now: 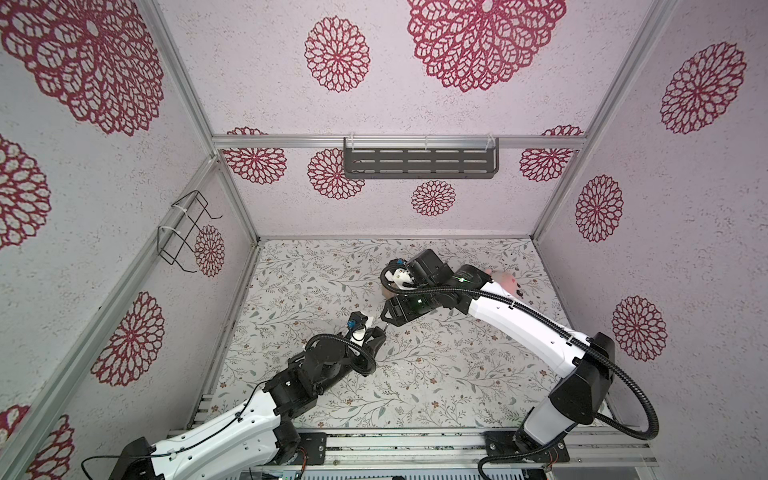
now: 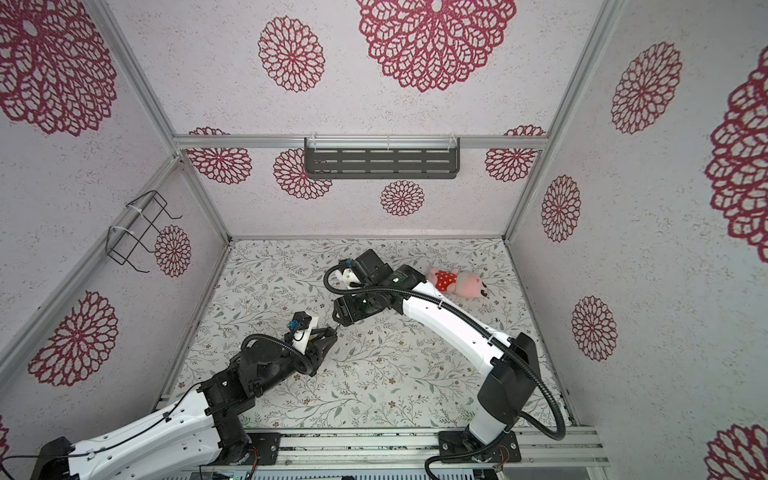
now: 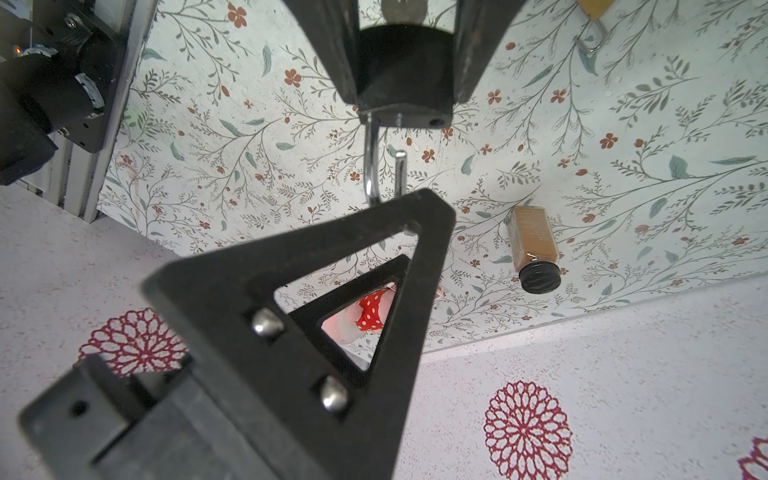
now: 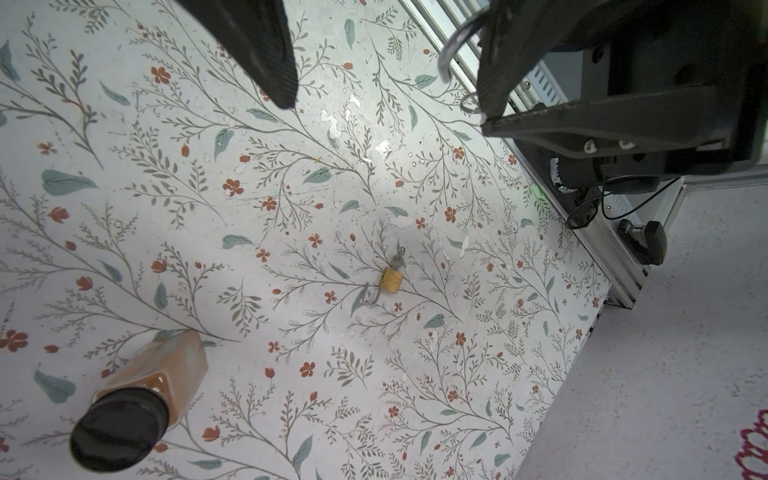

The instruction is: Unlock with the key

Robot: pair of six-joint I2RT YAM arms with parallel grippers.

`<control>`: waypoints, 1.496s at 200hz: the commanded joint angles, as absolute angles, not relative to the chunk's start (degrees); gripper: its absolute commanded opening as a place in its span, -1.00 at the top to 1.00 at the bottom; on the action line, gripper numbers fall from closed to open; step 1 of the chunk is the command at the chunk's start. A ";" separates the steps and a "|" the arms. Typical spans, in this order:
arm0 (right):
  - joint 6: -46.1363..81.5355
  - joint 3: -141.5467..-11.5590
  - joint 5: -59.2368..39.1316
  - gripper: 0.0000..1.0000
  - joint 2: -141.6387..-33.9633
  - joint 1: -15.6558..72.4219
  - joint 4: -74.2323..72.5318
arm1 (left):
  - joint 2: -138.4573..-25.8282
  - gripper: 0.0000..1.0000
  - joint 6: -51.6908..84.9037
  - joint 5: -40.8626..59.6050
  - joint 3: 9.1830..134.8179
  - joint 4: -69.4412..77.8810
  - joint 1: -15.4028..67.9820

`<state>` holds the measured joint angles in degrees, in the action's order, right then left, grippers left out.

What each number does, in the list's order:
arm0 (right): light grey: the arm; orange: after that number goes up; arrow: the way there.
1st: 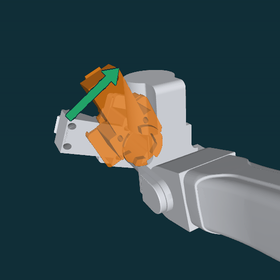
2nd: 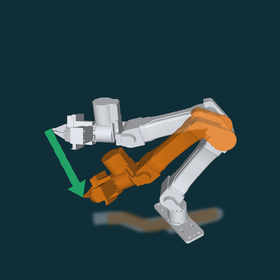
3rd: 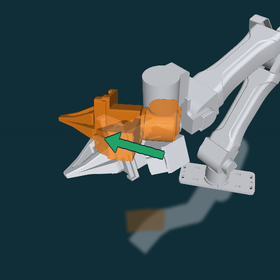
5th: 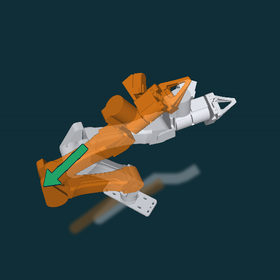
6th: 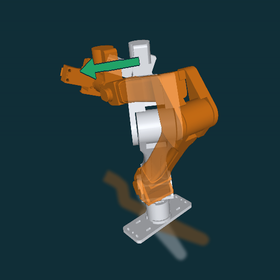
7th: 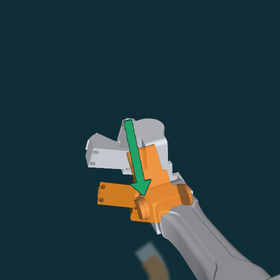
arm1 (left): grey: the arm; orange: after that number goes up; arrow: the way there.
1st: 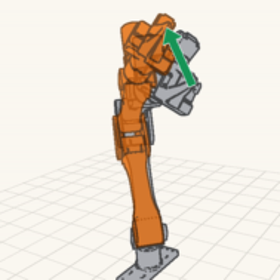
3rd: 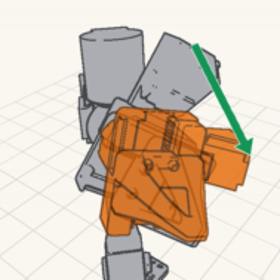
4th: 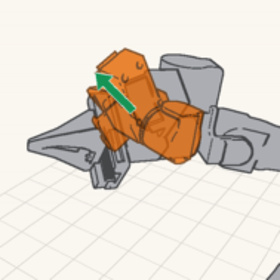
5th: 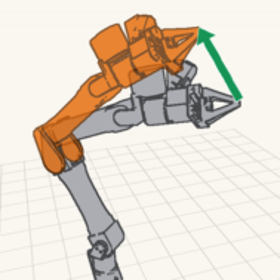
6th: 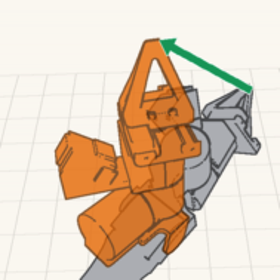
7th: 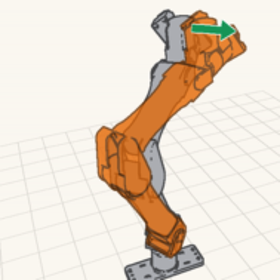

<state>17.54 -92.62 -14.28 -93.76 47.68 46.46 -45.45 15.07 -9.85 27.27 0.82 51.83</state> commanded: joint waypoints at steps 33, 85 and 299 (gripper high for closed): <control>15.41 -93.28 -11.12 -0.42 -92.57 46.67 49.11 | -44.18 1.00 14.36 -9.81 28.44 4.01 51.26; 14.66 -89.95 -13.58 -0.42 -89.70 46.58 46.48 | -43.88 1.00 14.66 -11.83 28.21 4.80 51.15; 29.80 -50.54 -14.80 -0.51 -65.01 26.36 20.46 | -68.67 1.00 52.01 -17.92 43.76 -16.23 51.27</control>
